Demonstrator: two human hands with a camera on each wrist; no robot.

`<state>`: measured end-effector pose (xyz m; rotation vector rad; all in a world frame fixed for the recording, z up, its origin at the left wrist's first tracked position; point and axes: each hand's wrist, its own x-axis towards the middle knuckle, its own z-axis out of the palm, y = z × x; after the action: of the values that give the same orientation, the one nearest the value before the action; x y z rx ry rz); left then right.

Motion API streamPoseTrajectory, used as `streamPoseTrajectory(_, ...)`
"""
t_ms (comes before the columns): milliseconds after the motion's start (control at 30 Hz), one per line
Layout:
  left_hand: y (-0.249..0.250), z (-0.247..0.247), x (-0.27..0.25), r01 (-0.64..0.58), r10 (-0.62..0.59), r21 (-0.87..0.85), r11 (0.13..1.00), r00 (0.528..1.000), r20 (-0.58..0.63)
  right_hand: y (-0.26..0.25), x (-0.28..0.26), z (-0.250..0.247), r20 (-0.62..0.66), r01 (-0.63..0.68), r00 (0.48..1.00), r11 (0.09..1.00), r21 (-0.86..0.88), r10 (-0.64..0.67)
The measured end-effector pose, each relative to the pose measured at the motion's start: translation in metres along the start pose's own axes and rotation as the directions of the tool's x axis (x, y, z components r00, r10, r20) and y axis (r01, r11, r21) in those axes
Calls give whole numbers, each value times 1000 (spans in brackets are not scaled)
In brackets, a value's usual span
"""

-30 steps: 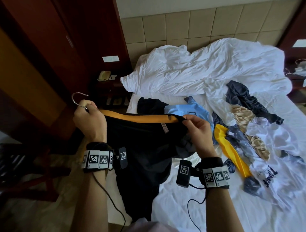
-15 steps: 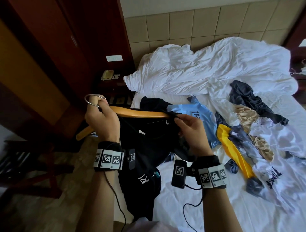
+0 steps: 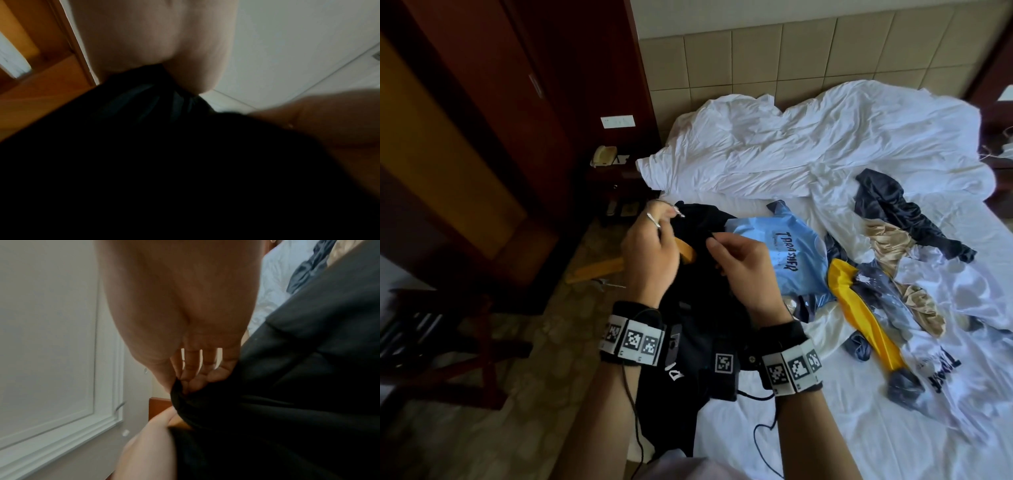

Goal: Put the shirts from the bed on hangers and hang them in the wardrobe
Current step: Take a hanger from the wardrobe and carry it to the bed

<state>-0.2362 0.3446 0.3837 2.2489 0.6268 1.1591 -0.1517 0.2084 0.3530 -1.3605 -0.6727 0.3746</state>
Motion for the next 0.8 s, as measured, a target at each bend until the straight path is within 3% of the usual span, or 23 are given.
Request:
streamPoseTrajectory(67, 4, 11, -6, 28, -29, 16, 999, 994, 101, -6, -2, 10, 55, 35, 998, 999, 41, -37)
streamPoseTrajectory(200, 2, 17, -11, 224, -195, -109, 969, 955, 225, -6, -2, 6, 64, 17, 998, 999, 31, -19)
streamPoseTrajectory(333, -4, 16, -11, 280, -244, -141, 950, 943, 225, -13, -7, -17, 178, -69, 983, 992, 109, 48)
streamPoseTrajectory(400, -5, 14, -9, 322, -292, -167, 932, 939, 183, -12, -7, -38, 130, -22, 991, 1000, -16, 24)
streamPoseTrajectory(433, -6, 12, -7, 342, -318, -171, 924, 936, 153, -10, -7, -50, 98, -3, 995, 984, -176, 20)
streamPoseTrajectory(533, -7, 1, -1, 391, -390, -106, 914, 920, 30, -2, -13, -86, 59, -88, 986, 782, -617, 157)
streamPoseTrajectory(633, -12, -2, 6, 425, -439, -159, 891, 896, -66, 2, -20, -101, 103, -119, 960, 709, -695, 262)
streamPoseTrajectory(733, -9, -1, 7, 456, -479, -207, 866, 875, -76, 5, -19, -94, 74, -66, 982, 686, -724, 172)
streamPoseTrajectory(800, 1, -1, 5, 429, -448, -195, 882, 892, -61, 3, -18, -84, 47, -43, 992, 647, -761, 121)
